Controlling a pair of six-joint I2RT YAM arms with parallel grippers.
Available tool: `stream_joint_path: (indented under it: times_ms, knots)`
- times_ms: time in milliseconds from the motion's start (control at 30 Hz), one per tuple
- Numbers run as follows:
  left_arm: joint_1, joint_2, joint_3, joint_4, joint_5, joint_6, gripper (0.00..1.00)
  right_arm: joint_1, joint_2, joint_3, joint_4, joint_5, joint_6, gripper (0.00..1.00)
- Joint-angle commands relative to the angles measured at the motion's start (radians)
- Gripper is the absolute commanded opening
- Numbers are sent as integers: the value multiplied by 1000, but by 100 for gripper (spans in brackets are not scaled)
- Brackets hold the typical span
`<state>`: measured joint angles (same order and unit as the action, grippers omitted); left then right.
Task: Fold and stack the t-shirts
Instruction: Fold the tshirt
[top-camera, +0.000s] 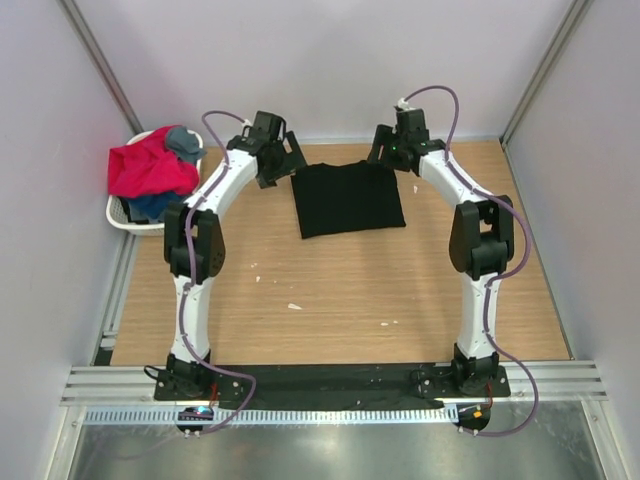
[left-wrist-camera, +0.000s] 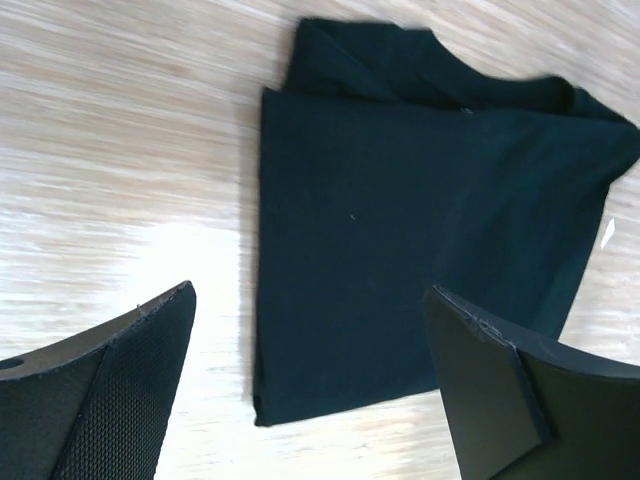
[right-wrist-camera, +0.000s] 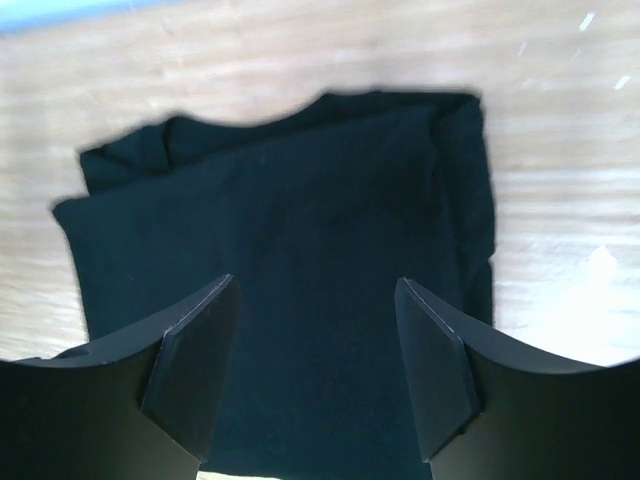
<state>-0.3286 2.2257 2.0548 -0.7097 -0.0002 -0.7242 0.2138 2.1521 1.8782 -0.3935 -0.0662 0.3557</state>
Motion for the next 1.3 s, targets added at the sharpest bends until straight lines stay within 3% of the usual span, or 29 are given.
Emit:
stream_joint_path:
  times_ms: [0,133,467,700,800,900,933,1033,1133,1267]
  knots:
    - [-15,-21,-59,30,8,9,95,6,-18,-66,36,61,-9,70]
    - [-15,2,-82,44,-35,31,94,6,12,-88,16,129,-32,69]
    - [-36,80,-76,73,51,54,94,6,51,-174,-22,173,-23,67]
    - [-72,141,-64,79,6,63,91,6,61,-231,-21,149,-34,50]
    - [-72,153,-62,127,11,66,84,6,74,-229,-33,149,-41,36]
    - [-84,160,-65,151,6,60,67,15,68,-254,-39,141,-49,24]
    - [-89,160,-71,150,-26,54,56,16,65,-275,-39,120,-43,22]
    - [-95,112,-142,125,-96,13,44,32,45,-326,-35,79,-29,16]
    - [-95,20,-277,87,-177,-17,38,79,9,-393,-25,17,-15,15]
    - [-95,-180,-546,79,-257,-50,37,192,-66,-500,-27,-3,12,15]
